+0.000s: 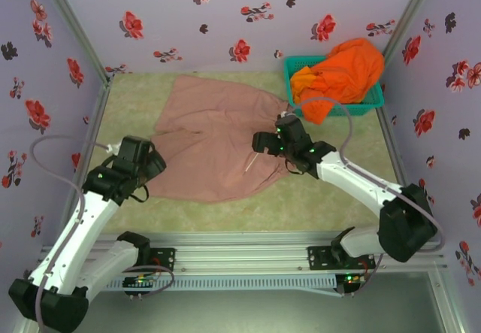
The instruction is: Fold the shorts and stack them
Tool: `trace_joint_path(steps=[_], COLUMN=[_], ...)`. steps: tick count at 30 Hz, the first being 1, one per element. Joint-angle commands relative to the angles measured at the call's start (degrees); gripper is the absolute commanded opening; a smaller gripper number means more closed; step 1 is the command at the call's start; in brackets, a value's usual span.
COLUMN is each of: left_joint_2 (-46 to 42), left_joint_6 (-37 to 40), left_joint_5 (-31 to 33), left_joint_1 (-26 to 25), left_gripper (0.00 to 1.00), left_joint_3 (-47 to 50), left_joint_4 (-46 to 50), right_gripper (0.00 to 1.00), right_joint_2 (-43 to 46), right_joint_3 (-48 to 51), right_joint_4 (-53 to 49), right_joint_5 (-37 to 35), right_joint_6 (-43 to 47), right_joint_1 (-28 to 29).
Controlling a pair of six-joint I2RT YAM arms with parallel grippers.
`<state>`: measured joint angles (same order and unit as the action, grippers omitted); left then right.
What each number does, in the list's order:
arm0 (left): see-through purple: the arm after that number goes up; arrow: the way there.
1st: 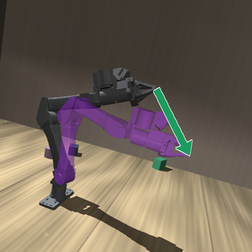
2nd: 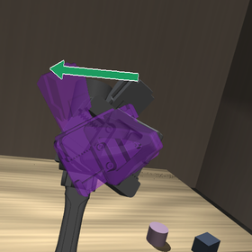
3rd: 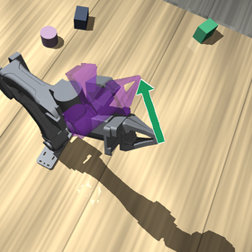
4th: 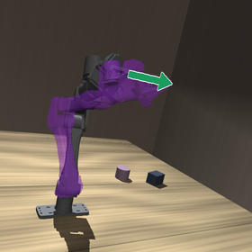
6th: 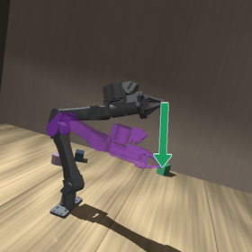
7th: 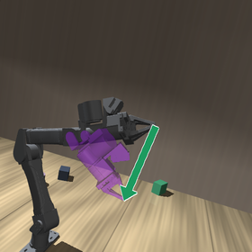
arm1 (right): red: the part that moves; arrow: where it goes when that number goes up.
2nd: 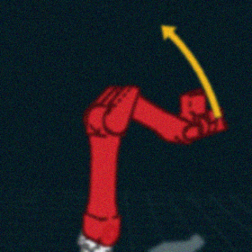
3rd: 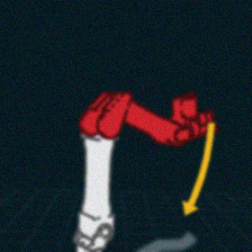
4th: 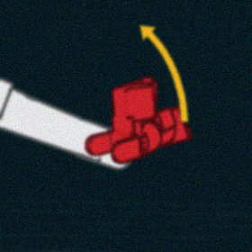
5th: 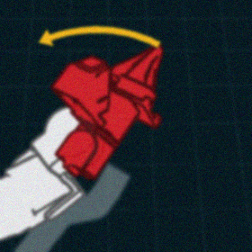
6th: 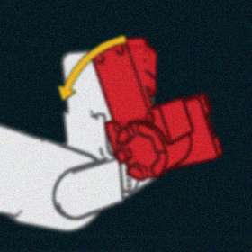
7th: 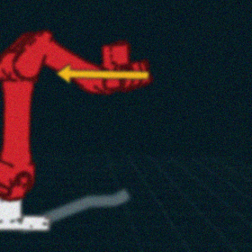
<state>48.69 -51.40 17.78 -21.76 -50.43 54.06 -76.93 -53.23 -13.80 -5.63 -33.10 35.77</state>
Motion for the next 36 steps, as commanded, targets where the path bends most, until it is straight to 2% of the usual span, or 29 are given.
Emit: trace_joint_path(steps=[1,6,10,15,21,27,36], left_joint_2=[-1.69,-3.07,-1.64,2.56,7.85,11.94,16.35], left_joint_6=[-7.54,-12.84,-13.63,-13.08,-11.04,-9.40,-5.44], left_joint_5=[-0.99,-1.84,-4.03,-6.05,-6.44,-6.70,-7.06], left_joint_1=[-0.25,-0.37,-0.38,-0.35,-0.34,-0.34,-0.19], left_gripper=[0.78,0.77,0.75,0.70,0.57,0.49,0.13], left_joint_3=[5.94,12.85,17.47,21.46,21.96,22.19,19.16], left_joint_4=[5.19,4.64,-0.62,-9.81,-16.90,-24.72,-30.39], right_gripper=[0.99,0.99,0.97,0.89,0.78,0.74,0.71], right_joint_2=[2.70,4.15,3.44,1.97,-1.41,-3.81,-4.02], right_joint_3=[2.34,6.03,8.22,10.17,10.22,8.52,7.87], right_joint_4=[-2.15,-2.48,-2.22,-2.15,-2.31,-3.78,-4.20], right_joint_5=[-1.50,-0.57,1.80,3.10,5.69,6.77,7.22], right_joint_6=[1.46,0.44,-0.27,0.11,2.46,4.76,5.07], right_joint_1=[-1.68,-3.82,-6.66,-8.71,-9.83,-9.84,-9.84])
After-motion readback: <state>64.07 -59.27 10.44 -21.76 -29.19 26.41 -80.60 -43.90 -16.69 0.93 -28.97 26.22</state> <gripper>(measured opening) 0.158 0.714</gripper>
